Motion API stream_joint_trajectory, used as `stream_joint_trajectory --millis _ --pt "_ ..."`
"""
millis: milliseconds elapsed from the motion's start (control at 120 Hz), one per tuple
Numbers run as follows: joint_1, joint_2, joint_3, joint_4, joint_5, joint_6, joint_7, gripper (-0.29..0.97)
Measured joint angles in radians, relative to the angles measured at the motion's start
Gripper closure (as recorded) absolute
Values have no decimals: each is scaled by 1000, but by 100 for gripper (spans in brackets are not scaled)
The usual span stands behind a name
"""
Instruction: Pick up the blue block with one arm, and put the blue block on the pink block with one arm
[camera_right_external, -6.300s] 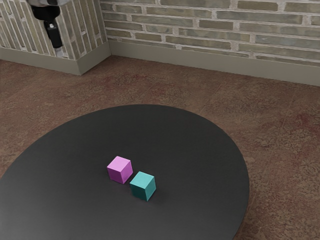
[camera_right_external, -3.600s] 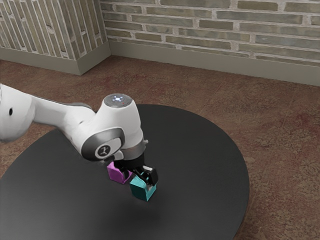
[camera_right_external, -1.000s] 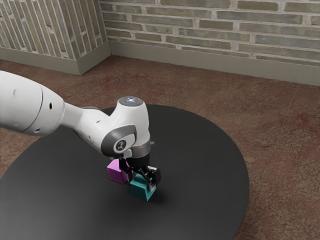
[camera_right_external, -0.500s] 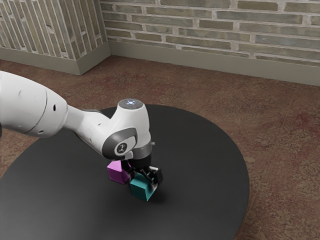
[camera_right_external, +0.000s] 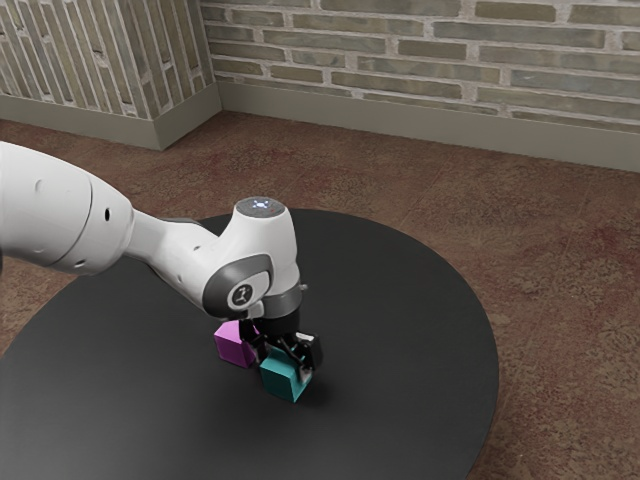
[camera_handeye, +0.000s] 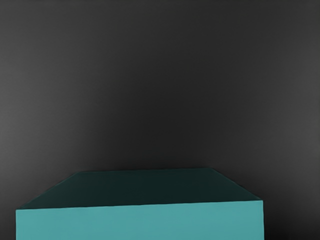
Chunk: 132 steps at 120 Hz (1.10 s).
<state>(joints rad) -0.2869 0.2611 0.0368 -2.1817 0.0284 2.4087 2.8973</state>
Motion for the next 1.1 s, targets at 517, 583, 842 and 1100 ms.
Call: stream_joint_trajectory --millis 517,583,842,1100 --pt "0 -6 -1 -3 -3 -1 0 0" --pt "0 -6 -1 -3 -3 -3 0 0" --pt "0 -7 -3 -4 -7 -17 0 0" --pt "0 -7 -3 -5 -10 -25 0 3"
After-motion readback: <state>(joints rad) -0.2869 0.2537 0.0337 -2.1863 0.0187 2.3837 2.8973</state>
